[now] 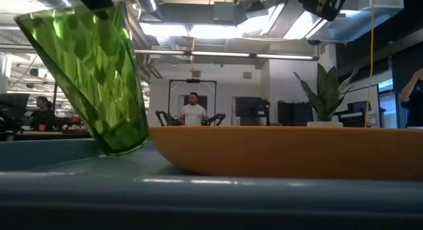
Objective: Pick and place plate/cup/fork/spoon on tray
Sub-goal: Adjust the green cup
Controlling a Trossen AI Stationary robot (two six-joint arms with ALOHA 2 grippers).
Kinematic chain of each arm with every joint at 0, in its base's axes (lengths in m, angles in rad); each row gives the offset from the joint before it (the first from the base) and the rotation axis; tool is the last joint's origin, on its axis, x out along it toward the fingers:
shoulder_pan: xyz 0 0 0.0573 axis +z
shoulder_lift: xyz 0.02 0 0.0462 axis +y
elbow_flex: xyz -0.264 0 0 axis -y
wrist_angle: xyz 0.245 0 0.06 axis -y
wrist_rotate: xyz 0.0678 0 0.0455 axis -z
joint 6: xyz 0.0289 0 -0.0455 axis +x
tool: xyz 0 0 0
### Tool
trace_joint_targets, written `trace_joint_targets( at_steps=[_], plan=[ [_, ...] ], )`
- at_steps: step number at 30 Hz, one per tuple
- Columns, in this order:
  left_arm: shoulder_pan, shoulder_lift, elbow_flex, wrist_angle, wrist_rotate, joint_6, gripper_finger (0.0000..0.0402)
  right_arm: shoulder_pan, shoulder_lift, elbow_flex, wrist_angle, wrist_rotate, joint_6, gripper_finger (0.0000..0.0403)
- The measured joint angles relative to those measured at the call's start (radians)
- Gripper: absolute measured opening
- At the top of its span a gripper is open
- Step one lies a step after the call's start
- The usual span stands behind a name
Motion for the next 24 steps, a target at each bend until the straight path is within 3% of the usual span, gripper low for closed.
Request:
trace_joint_targets(
  at_steps=[11,20,24],
  plan=[
    [0.15,-0.086,0.045,0.007,0.227,0.122,0.0002,0.0,0.0,0.0,0.0,0.002,-0.014,0.0003],
    [0.314,-0.102,0.044,0.112,0.374,0.36,0.0002,0.0,0.0,0.0,0.0,0.002,-0.016,0.0003],
    [0.386,-0.104,0.044,0.131,0.487,0.472,0.0002,0.0,0.0,0.0,-0.001,0.001,-0.017,0.0003]
  ],
)
